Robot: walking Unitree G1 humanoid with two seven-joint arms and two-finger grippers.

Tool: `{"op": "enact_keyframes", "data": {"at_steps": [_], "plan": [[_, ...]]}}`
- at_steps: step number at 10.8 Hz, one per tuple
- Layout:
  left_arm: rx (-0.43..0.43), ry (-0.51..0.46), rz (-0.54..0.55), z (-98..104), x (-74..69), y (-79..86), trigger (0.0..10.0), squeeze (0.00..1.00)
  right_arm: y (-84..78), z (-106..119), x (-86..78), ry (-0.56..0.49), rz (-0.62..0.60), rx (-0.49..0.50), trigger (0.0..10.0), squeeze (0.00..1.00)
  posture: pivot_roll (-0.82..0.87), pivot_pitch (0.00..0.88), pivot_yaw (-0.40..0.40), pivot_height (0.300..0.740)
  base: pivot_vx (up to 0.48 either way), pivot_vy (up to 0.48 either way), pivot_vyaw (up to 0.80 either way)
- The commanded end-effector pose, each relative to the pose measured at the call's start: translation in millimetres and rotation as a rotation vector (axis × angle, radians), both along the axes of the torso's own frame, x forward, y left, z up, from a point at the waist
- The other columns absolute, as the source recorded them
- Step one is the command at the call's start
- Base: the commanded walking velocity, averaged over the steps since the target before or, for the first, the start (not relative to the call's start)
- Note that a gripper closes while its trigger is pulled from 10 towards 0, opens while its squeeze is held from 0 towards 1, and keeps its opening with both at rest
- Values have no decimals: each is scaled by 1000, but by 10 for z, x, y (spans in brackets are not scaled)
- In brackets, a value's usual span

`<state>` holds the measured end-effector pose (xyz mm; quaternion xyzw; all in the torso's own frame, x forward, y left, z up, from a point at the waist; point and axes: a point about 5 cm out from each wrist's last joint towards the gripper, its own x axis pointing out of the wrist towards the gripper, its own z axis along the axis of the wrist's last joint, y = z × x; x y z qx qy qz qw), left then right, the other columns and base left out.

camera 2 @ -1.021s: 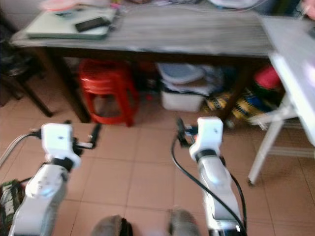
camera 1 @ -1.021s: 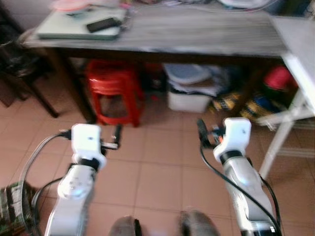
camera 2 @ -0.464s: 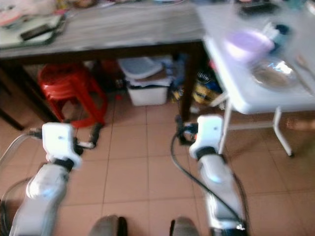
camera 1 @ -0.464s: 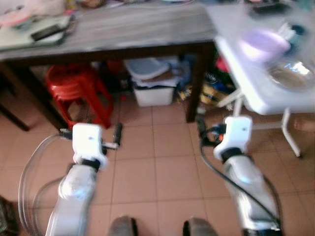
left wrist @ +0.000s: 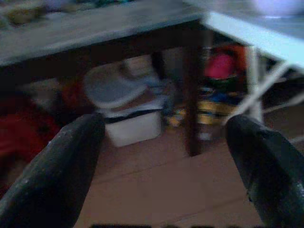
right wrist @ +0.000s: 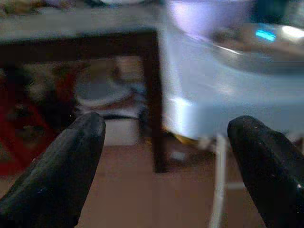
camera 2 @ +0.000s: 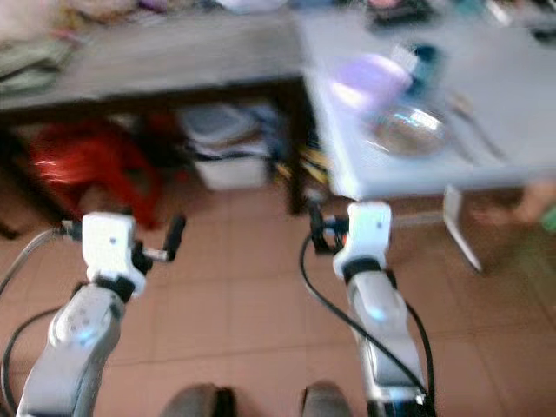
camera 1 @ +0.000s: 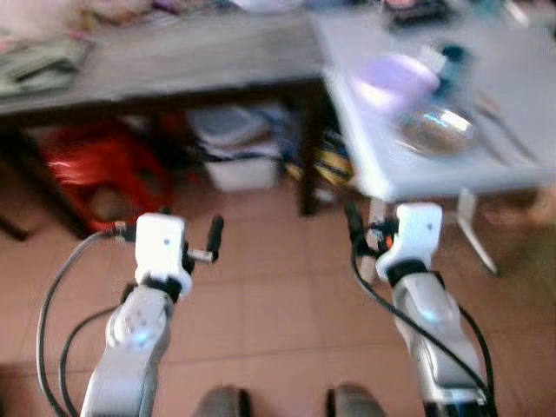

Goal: Setting the table

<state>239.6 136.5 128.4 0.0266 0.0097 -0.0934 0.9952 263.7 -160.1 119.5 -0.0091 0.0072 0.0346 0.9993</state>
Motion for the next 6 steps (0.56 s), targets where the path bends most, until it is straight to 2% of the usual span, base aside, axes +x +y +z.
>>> {"op": "enact_keyframes", "data": {"at_steps": [1,5,6], "plan": [[22,-12,-3,34,-3,28,10000,0,21,53,28,-22,5,6,10000,0,19,160,93,740,420,0,0],[19,-17,-5,52,-3,29,10000,0,49,66,27,-33,16,1,10000,0,22,157,95,740,432,0,0],[-8,-27,-2,70,-4,33,10000,0,72,108,28,-57,31,-21,10000,0,22,155,94,740,480,0,0]]}}
